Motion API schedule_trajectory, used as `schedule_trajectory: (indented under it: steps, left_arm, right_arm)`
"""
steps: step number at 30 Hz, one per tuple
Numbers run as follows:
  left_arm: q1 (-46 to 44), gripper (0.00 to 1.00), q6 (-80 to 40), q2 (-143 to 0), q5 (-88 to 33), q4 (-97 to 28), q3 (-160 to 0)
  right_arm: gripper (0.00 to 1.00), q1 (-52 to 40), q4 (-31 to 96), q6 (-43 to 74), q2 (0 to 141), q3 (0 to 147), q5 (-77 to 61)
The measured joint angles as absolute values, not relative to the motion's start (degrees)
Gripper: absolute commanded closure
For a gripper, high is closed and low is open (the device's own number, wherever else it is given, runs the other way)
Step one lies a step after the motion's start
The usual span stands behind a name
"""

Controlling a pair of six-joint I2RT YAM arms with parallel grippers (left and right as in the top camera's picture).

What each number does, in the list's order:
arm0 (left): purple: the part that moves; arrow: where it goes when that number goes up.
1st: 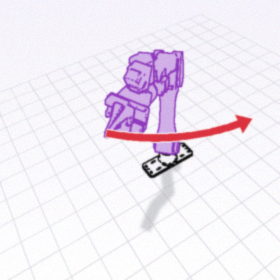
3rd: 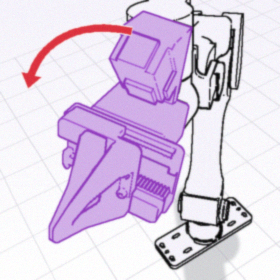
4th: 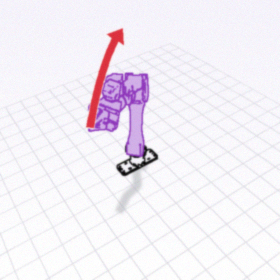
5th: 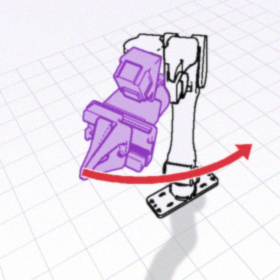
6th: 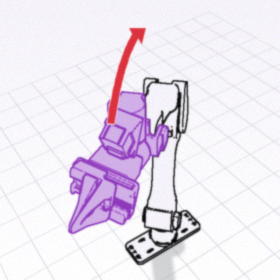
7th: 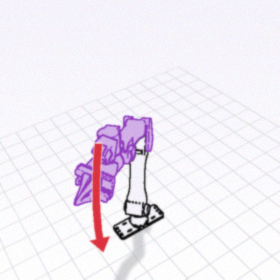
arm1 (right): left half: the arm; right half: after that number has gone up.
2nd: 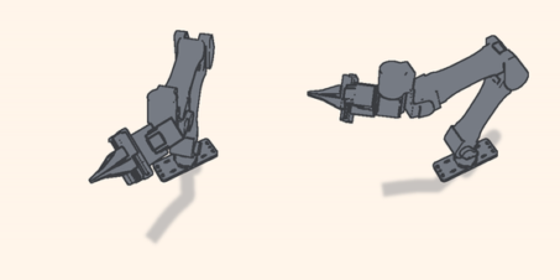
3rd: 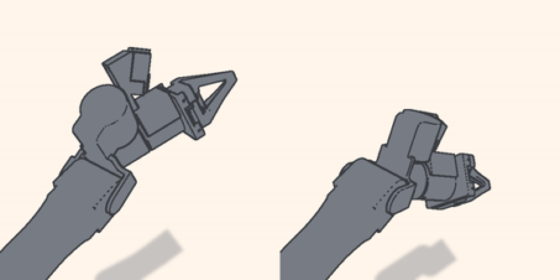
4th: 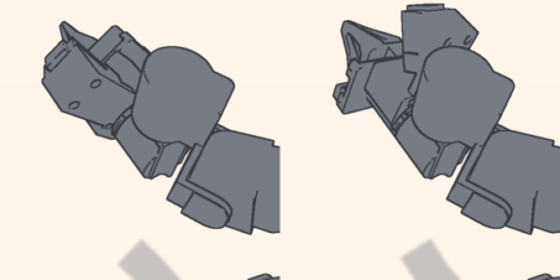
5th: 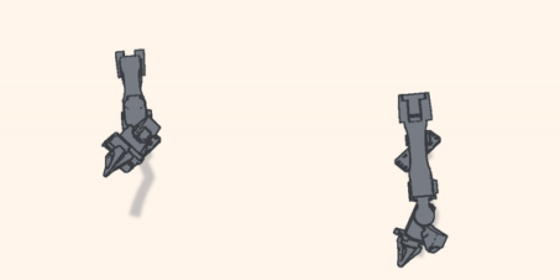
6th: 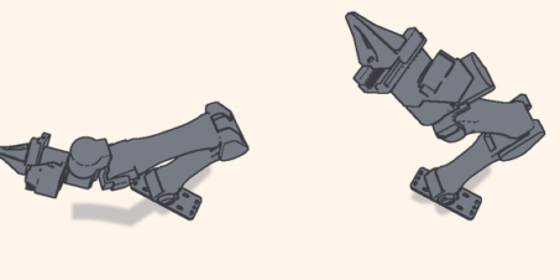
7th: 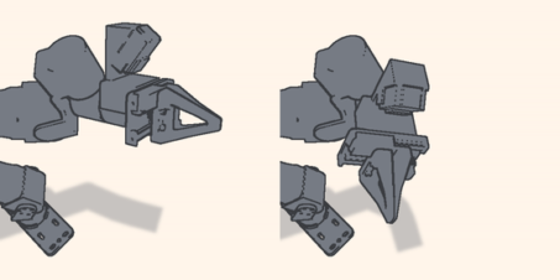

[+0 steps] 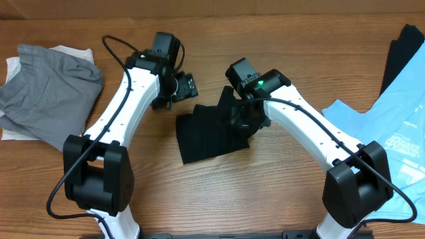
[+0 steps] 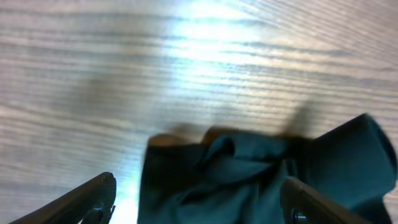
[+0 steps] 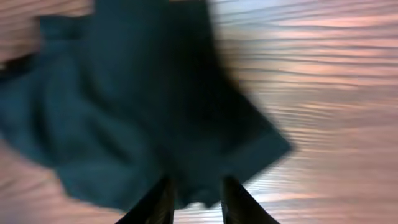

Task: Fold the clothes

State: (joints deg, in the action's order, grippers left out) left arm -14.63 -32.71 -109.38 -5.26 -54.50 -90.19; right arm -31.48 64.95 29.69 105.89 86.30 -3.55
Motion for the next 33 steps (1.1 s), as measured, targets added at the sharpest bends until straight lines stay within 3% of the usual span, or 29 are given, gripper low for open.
schedule_trajectory:
  steps: [2,12,18,23,28,33]
  left_arm:
    - [-14.7,0.21,-32.0,-109.7,-5.3,-52.9,-90.2]
    - [-18.2,0.23,-28.1,-121.1,-6.0,-55.3,-90.3]
    - [-18.1,0.39,-27.9,-124.5,-5.7,-63.4,-90.7]
    - [-18.0,0.47,-29.7,-125.8,-5.6,-71.7,-91.1]
    - [-18.0,0.44,-33.1,-125.9,-5.8,-73.3,-91.0]
    - [-18.0,0.30,-37.4,-121.9,-4.2,-70.9,-90.5]
  right_arm:
    - [0.72,-31.5,63.8,28.5,105.9,86.3,-7.4]
    - [0.72,-28.9,57.3,24.3,105.7,74.2,-13.5]
    - [0.73,-23.2,56.8,23.2,105.7,66.1,-10.5]
    - [0.72,-20.6,56.1,22.9,105.7,64.3,-8.1]
    - [0.76,-19.8,55.5,22.5,105.7,64.3,-3.6]
    - [0.70,-16.5,57.6,19.5,105.5,67.8,-3.0]
